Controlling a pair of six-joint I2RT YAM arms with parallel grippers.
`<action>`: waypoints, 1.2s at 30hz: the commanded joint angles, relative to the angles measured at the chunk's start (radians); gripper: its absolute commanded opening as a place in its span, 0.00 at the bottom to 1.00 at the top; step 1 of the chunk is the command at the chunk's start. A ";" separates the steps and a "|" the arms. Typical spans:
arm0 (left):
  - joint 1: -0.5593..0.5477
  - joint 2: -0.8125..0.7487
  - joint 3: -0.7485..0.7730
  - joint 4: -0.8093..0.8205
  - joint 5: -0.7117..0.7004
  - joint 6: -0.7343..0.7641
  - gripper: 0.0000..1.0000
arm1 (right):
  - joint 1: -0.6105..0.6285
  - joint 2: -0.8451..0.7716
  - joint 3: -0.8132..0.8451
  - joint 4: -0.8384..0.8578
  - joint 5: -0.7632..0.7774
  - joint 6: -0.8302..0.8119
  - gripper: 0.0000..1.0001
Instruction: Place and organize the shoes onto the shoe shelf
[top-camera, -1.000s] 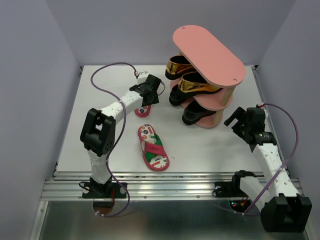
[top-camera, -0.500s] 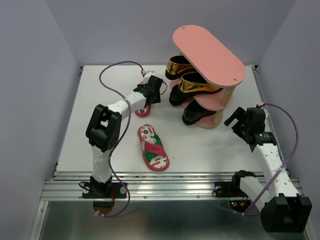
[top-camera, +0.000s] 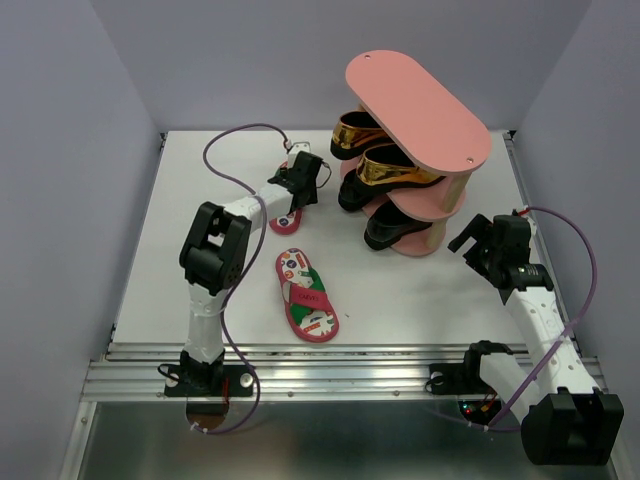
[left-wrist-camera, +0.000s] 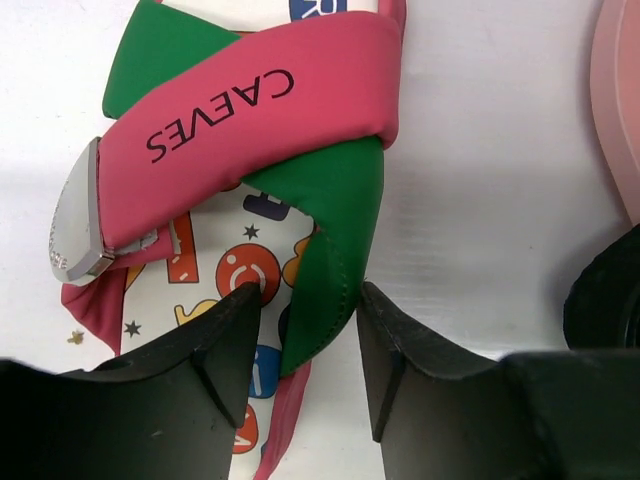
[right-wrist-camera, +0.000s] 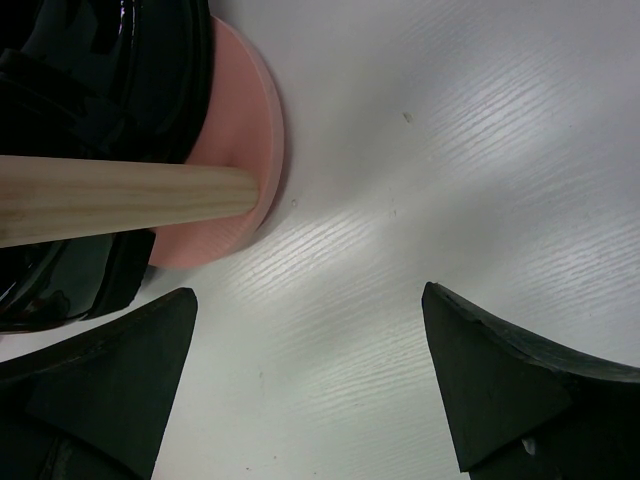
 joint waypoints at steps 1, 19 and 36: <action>0.022 0.014 0.025 0.054 0.008 -0.005 0.50 | -0.002 -0.020 0.019 0.006 0.010 -0.015 1.00; 0.079 -0.389 -0.218 0.014 -0.145 0.132 0.00 | -0.002 -0.014 0.024 0.004 0.009 -0.011 1.00; 0.102 -0.767 -0.060 -0.028 0.132 0.440 0.00 | -0.002 -0.013 0.015 0.020 0.003 -0.018 1.00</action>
